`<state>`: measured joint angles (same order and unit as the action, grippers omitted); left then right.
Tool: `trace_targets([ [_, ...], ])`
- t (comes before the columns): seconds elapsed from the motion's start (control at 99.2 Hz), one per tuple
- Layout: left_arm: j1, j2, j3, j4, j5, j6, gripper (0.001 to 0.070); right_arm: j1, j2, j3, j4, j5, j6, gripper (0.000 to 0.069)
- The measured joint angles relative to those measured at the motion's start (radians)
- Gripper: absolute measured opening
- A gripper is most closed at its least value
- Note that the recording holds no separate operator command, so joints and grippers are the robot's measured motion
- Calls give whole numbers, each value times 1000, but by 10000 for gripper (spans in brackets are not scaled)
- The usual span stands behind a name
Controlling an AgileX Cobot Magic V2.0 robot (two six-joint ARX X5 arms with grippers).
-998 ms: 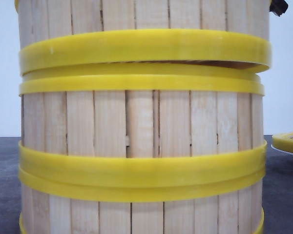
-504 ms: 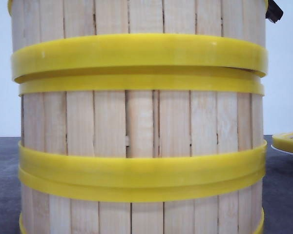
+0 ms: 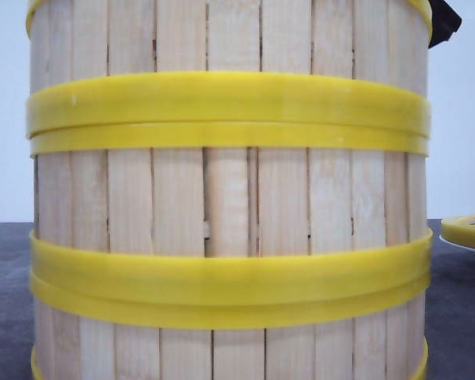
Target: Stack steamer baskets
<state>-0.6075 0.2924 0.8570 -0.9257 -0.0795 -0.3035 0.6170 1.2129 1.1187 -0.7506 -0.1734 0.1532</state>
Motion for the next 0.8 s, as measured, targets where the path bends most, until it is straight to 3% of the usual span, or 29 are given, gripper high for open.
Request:
trace_targets([
  [0.232, 0, 0, 0, -3, 0, 0, 296, -1, -22, 0, 48, 112, 2, 344],
  [0.575, 0, 0, 0, -4, 0, 3, 296, -55, -243, 0, 58, 399, 27, 344],
  [0.797, 0, 0, 0, -3, 0, 3, 296, -249, -271, 0, -90, 404, 34, 344],
])
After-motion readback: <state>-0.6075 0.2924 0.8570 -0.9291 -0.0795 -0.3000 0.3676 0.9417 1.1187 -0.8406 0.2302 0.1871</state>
